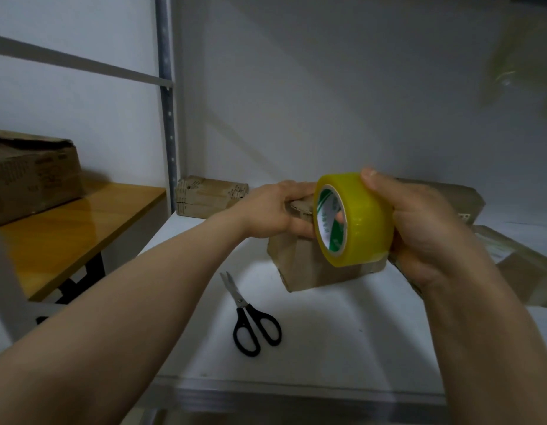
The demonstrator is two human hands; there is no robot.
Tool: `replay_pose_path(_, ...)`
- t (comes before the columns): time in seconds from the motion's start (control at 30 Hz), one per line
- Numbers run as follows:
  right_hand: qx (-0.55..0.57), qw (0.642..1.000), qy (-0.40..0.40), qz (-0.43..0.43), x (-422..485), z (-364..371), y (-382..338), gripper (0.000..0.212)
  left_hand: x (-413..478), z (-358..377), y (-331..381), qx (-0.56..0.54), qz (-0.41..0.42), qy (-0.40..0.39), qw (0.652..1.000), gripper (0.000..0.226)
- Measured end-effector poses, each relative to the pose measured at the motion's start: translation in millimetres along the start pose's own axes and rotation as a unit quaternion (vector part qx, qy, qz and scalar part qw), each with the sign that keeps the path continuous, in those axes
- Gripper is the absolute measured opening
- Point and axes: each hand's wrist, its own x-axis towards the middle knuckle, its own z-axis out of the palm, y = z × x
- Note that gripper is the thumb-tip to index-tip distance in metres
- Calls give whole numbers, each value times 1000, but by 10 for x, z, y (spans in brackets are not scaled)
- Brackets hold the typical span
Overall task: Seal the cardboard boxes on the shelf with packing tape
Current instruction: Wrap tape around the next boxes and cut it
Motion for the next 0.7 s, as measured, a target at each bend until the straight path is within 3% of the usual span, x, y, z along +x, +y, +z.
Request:
replay_pose_path(0.3,-3,999,-16,46,-68,-108,283,28,53,38,3,112,4,-17,994,70)
replay_pose_path(0.57,12,997,21,80,-72,-74,457,22,4,130,27,102,21,5,995,55)
replay_pose_path(0.63,2,997,9,70,-68,-39,463,30,35,132,12,106,21,-3,994,54)
replay_pose_path(0.7,-24,998,-4,63,-57,2,472,55,59,128,-25,111,29,-18,993,59)
